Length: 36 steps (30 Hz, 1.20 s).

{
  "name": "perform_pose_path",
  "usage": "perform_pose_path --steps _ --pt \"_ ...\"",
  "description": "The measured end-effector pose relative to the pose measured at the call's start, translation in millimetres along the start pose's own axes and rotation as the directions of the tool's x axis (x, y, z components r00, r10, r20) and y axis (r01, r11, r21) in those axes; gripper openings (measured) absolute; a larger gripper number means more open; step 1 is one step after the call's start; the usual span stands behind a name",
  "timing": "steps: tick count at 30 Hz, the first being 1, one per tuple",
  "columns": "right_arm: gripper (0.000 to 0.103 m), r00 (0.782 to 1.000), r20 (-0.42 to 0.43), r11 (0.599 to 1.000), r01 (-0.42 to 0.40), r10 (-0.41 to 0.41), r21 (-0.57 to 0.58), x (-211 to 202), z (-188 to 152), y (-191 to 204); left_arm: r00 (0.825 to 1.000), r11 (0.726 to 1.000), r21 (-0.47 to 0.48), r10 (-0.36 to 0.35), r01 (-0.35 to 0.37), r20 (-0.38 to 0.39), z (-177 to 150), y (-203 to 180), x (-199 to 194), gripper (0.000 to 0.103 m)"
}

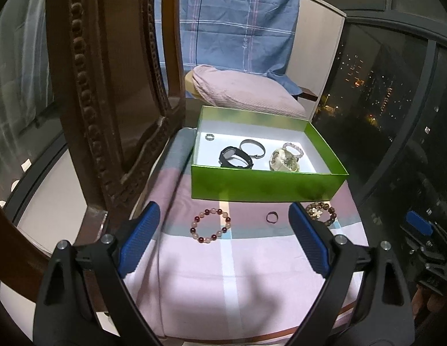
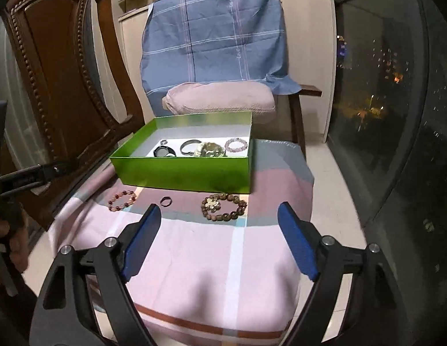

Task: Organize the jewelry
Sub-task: 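Reach the right tool to the brown-bead bracelet and close on it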

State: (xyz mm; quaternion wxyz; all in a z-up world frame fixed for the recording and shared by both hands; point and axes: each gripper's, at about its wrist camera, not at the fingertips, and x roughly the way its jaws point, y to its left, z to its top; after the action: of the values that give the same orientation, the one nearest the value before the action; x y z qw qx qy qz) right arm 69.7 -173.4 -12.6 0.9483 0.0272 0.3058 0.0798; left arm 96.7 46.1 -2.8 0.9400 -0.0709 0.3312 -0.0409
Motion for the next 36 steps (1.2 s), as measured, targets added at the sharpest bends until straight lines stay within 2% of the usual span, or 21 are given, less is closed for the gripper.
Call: perform_pose_path --steps 11,16,20,23,24,28,29,32,36 --pt "0.081 1.000 0.014 1.000 0.001 -0.002 0.020 -12.6 -1.9 -12.4 1.000 0.999 0.037 -0.005 0.005 -0.019 -5.3 -13.4 5.1 0.090" --pt "0.081 1.000 0.008 1.000 0.007 -0.007 0.018 -9.9 -2.4 -11.0 1.000 1.000 0.022 -0.006 0.007 -0.014 -4.2 -7.4 3.3 0.090" --pt "0.081 0.999 -0.021 0.999 0.044 -0.044 0.008 0.3 -2.8 -11.3 1.000 1.000 -0.018 -0.014 0.015 0.017 1.7 5.4 -2.7 0.090" --pt "0.080 0.993 -0.076 0.996 0.092 -0.090 0.012 24.2 -0.5 -17.8 0.999 0.998 -0.056 -0.016 0.018 0.045 7.4 17.1 -6.2 0.090" --pt "0.078 0.989 -0.101 0.994 0.107 -0.106 0.005 38.9 3.7 -19.4 0.999 0.998 -0.063 -0.014 0.017 0.041 8.3 19.5 -4.3 0.089" --pt "0.058 0.972 -0.194 0.991 0.131 -0.131 -0.016 86.2 8.3 -22.6 1.000 0.997 -0.071 -0.001 0.001 0.000 9.1 24.8 9.2 0.083" --pt "0.056 0.966 -0.223 0.992 0.128 -0.127 -0.008 100.3 9.1 -23.5 1.000 0.997 -0.073 -0.002 0.002 -0.007 9.3 25.6 11.8 0.082" --pt "0.050 0.959 -0.240 0.989 0.145 -0.150 -0.039 122.7 13.2 -16.0 1.000 0.998 -0.068 0.007 -0.008 -0.014 8.6 26.5 17.0 0.082" --pt "0.034 0.927 -0.330 0.984 0.167 -0.178 -0.062 161.0 8.5 -13.2 0.999 0.998 -0.067 0.015 -0.017 -0.032 7.4 29.0 22.4 0.081"
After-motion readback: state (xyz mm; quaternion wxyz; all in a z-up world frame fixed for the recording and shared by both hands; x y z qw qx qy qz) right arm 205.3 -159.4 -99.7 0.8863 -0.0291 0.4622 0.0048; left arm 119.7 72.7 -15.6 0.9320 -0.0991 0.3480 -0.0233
